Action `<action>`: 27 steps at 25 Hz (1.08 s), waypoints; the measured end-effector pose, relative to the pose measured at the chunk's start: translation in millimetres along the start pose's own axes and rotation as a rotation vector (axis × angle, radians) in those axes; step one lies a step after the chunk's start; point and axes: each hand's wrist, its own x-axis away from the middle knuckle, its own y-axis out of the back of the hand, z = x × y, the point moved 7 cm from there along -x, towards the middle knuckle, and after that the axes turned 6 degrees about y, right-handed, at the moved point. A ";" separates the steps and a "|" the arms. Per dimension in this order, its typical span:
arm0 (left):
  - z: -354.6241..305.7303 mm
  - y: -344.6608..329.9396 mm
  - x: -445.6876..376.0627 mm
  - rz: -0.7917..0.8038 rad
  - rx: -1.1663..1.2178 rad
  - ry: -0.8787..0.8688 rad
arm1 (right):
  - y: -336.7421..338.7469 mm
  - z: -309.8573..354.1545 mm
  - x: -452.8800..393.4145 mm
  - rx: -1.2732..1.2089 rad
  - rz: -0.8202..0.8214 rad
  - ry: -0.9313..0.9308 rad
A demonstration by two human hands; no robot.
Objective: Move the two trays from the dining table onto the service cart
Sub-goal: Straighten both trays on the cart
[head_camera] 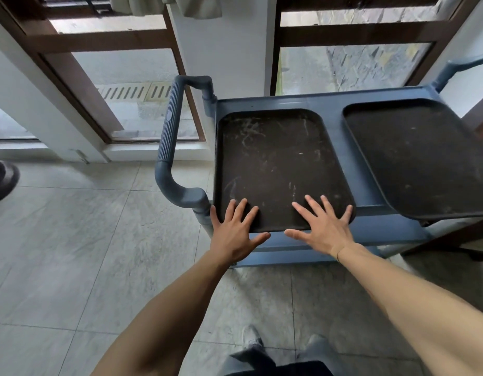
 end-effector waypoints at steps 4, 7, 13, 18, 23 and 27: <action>2.5 0.2 -8.5 0.006 -0.004 -0.015 | 3.9 -0.7 -4.9 0.002 0.007 -0.009; 4.8 1.5 -15.4 0.002 -0.012 -0.019 | 5.6 0.0 -10.2 0.002 0.008 -0.007; 6.0 4.6 -35.1 -0.042 -0.034 0.000 | 12.9 -4.1 -32.7 0.016 0.026 0.020; 10.9 -5.0 -55.6 0.041 0.016 0.049 | 13.9 -6.9 -64.3 -0.100 0.069 -0.014; 15.3 -10.9 -60.3 0.019 -0.004 0.070 | 3.3 0.6 -85.6 -0.054 0.110 0.020; 14.8 -10.0 -60.5 0.015 -0.016 0.071 | -0.3 1.2 -86.3 -0.030 0.102 0.035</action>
